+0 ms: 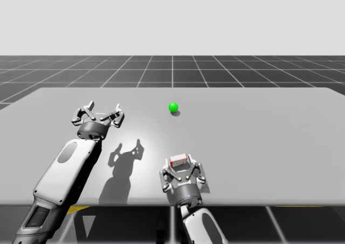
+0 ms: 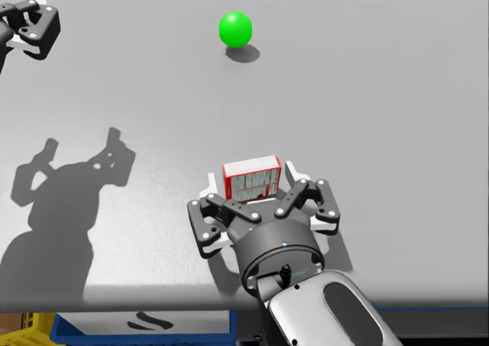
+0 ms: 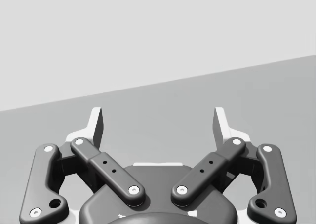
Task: Watch the red light. When it turns green, pick up the object.
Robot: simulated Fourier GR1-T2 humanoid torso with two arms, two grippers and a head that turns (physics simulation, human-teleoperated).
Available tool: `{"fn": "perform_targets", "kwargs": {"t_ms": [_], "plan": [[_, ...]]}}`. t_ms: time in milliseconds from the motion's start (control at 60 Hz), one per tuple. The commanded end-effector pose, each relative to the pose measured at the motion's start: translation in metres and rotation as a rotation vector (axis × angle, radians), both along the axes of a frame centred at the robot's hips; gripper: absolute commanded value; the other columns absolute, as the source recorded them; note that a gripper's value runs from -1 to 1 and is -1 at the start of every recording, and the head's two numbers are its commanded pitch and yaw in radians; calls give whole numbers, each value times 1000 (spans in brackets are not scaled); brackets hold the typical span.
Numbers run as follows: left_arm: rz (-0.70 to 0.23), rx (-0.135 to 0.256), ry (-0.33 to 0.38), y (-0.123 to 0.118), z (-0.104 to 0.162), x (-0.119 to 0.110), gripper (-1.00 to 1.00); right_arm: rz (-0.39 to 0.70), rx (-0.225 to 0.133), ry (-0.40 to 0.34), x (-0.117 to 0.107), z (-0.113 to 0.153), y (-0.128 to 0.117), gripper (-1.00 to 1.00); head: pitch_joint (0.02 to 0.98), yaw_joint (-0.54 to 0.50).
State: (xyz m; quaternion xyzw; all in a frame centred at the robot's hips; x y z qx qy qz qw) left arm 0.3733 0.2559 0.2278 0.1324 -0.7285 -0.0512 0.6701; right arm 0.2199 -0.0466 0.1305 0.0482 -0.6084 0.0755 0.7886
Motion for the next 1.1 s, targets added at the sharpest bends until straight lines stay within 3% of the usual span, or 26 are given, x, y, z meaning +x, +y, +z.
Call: {"fn": "perform_targets", "kwargs": {"t_ms": [17,50,67,83,100,117,133,367,817,1100], "plan": [[-2,3,4,-1,-1,1,-1000,6,-24,-5,5,-4,-2,-1000,891,-33],[-2,3,4,-1,-1,1,-1000,5,-27,-4,5,-4,-2,-917,891,-34],[-2,4,4,-1,-1,1,-1000,0,-25,-6,5,-4,-2,-617,891,-34],[-2,4,4,-1,-1,1,-1000,-14,-27,-20,5,-5,-3,389,891,-35],[-2,4,4,-1,-1,1,-1000,-14,-27,-20,5,-5,-3,389,891,-35],[-2,4,4,-1,-1,1,-1000,-15,-31,-22,6,-6,-3,844,891,-36],[-2,4,4,-1,-1,1,-1000,-14,-28,-21,6,-6,-3,970,891,-36],[-3,6,4,-2,-2,1,-1000,-19,-18,-21,6,-7,-5,1000,844,-38],[0,12,5,-2,-4,0,-1000,-24,-14,-53,5,-5,-10,1000,509,-42],[1,20,8,-5,-7,1,-1000,-33,-16,-116,8,12,-21,1000,472,-36]]}}
